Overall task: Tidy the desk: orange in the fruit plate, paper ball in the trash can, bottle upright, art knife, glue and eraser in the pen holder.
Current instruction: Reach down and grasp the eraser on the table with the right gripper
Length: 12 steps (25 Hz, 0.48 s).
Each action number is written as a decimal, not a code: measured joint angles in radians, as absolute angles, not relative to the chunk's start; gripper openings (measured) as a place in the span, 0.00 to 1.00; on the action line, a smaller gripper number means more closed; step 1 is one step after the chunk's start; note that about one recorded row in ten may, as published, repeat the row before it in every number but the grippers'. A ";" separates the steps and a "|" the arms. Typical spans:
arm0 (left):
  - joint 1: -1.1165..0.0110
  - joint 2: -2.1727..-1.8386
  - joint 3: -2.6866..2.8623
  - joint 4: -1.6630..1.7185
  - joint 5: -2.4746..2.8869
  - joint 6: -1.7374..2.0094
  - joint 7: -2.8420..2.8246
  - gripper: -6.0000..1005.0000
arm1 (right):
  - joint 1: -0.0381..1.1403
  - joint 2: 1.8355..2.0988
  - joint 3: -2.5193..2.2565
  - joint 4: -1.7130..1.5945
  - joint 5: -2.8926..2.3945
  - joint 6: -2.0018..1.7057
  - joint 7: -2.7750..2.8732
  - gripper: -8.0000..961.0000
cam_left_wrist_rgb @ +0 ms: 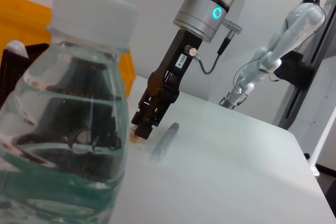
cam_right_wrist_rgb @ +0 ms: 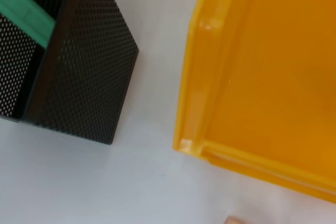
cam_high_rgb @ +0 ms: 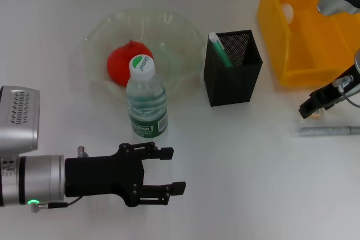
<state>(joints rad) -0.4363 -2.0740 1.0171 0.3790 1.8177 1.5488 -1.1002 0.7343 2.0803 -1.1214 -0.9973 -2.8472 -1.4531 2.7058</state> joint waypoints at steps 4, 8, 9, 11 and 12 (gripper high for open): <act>-0.437 -2.074 1.017 0.377 1.818 1.548 -1.094 0.80 | 0.736 2.080 -1.121 -0.990 -2.847 -1.446 2.706 0.58; -0.437 -2.074 1.017 0.377 1.818 1.548 -1.093 0.80 | 0.738 2.080 -1.121 -0.985 -2.847 -1.444 2.706 0.58; -0.437 -2.074 1.017 0.377 1.818 1.548 -1.093 0.80 | 0.739 2.080 -1.121 -0.985 -2.847 -1.443 2.706 0.58; -0.437 -2.074 1.017 0.377 1.818 1.547 -1.093 0.80 | 0.740 2.080 -1.121 -0.985 -2.847 -1.443 2.706 0.58; -0.438 -2.074 1.017 0.377 1.818 1.547 -1.092 0.80 | 0.740 2.080 -1.121 -0.985 -2.847 -1.443 2.706 0.58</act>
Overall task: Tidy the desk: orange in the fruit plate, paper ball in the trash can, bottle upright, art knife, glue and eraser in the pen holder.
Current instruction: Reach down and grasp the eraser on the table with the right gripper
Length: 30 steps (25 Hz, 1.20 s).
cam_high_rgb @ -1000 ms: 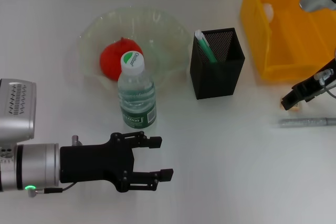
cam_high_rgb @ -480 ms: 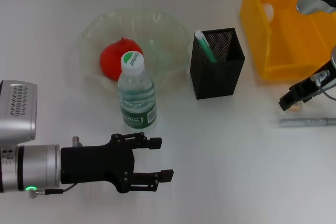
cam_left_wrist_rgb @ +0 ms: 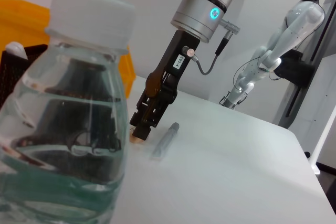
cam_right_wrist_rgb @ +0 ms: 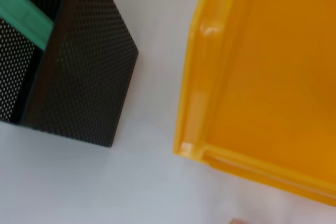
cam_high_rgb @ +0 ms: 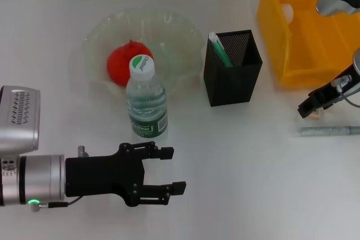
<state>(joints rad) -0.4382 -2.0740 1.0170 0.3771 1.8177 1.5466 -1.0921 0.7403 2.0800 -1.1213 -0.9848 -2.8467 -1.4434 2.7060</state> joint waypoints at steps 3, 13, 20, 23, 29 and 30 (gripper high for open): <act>-0.439 -2.074 1.017 0.377 1.818 1.546 -1.092 0.80 | 0.743 2.080 -1.121 -0.986 -2.836 -1.443 2.706 0.58; -0.439 -2.074 1.028 0.373 1.817 1.534 -1.091 0.80 | 0.752 2.080 -1.121 -0.981 -2.836 -1.452 2.706 0.58; -0.447 -2.074 1.028 0.369 1.817 1.534 -1.091 0.80 | 0.752 2.080 -1.121 -0.972 -2.839 -1.453 2.706 0.58; -0.453 -2.074 1.028 0.363 1.817 1.534 -1.091 0.80 | 0.753 2.080 -1.121 -0.971 -2.840 -1.453 2.706 0.58; -0.454 -2.074 1.028 0.363 1.818 1.534 -1.091 0.80 | 0.757 2.080 -1.121 -0.970 -2.841 -1.452 2.706 0.58; -0.454 -2.074 1.028 0.363 1.818 1.534 -1.091 0.80 | 0.759 2.080 -1.121 -0.967 -2.841 -1.451 2.706 0.58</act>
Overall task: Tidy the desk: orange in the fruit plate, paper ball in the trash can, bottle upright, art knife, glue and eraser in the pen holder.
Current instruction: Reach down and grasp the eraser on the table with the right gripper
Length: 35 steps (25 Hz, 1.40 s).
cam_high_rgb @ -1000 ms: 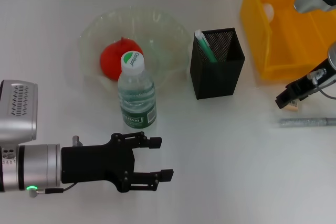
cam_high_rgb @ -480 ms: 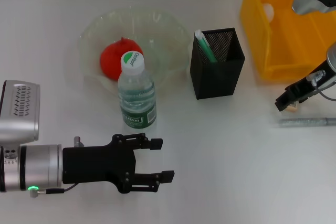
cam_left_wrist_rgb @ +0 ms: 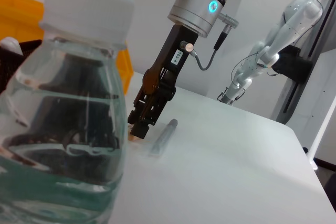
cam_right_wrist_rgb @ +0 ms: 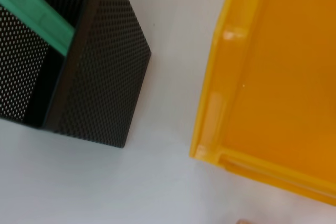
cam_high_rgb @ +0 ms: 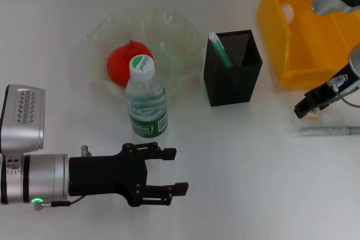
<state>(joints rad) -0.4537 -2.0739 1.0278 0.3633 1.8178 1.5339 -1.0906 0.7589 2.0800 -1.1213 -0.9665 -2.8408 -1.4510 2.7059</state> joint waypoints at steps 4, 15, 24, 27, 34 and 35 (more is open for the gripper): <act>-0.454 -2.074 1.028 0.362 1.818 1.534 -1.091 0.80 | 0.762 2.079 -1.121 -0.956 -2.842 -1.445 2.706 0.58; -0.453 -2.074 1.028 0.362 1.818 1.532 -1.091 0.80 | 0.766 2.079 -1.121 -0.945 -2.846 -1.443 2.706 0.55; -0.450 -2.074 1.028 0.362 1.818 1.532 -1.091 0.80 | 0.765 2.079 -1.121 -0.949 -2.847 -1.445 2.706 0.48; -0.450 -2.074 1.028 0.362 1.818 1.532 -1.091 0.80 | 0.763 2.078 -1.121 -0.961 -2.845 -1.451 2.704 0.47; -0.448 -2.074 1.028 0.362 1.816 1.532 -1.091 0.79 | 0.730 2.080 -1.112 -1.040 -2.816 -1.489 2.681 0.35; -0.448 -2.074 1.028 0.362 1.816 1.532 -1.091 0.79 | 0.725 2.080 -1.111 -1.047 -2.805 -1.495 2.678 0.32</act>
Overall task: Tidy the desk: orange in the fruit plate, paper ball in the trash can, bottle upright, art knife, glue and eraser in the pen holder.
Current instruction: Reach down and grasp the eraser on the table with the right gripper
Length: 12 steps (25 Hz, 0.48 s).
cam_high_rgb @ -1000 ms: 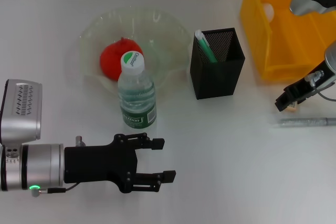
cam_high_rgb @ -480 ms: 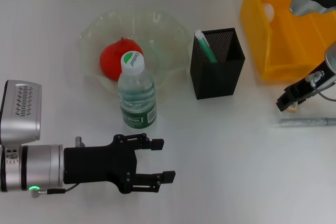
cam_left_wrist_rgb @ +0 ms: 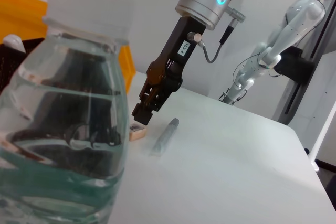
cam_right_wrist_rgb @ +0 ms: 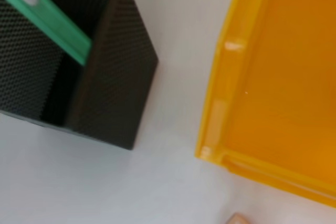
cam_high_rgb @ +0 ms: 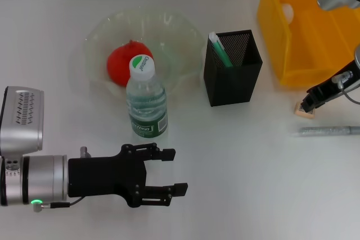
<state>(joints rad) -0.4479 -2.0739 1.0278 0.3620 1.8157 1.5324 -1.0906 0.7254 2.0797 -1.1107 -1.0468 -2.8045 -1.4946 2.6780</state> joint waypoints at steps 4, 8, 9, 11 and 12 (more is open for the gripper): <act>-0.448 -2.074 1.028 0.362 1.815 1.532 -1.091 0.79 | 0.715 2.079 -1.110 -1.063 -2.786 -1.505 2.656 0.26; -0.453 -2.074 1.028 0.362 1.816 1.532 -1.091 0.79 | 0.715 2.078 -1.117 -1.134 -2.785 -1.554 2.579 0.21; -0.453 -2.074 1.028 0.362 1.816 1.532 -1.091 0.79 | 0.715 2.078 -1.117 -1.134 -2.785 -1.554 2.579 0.21; -0.454 -2.074 1.028 0.362 1.814 1.533 -1.091 0.79 | 0.734 2.076 -1.116 -1.159 -2.785 -1.616 2.467 0.22; -0.454 -2.074 1.026 0.362 1.812 1.533 -1.091 0.79 | 0.734 2.076 -1.116 -1.159 -2.785 -1.616 2.467 0.22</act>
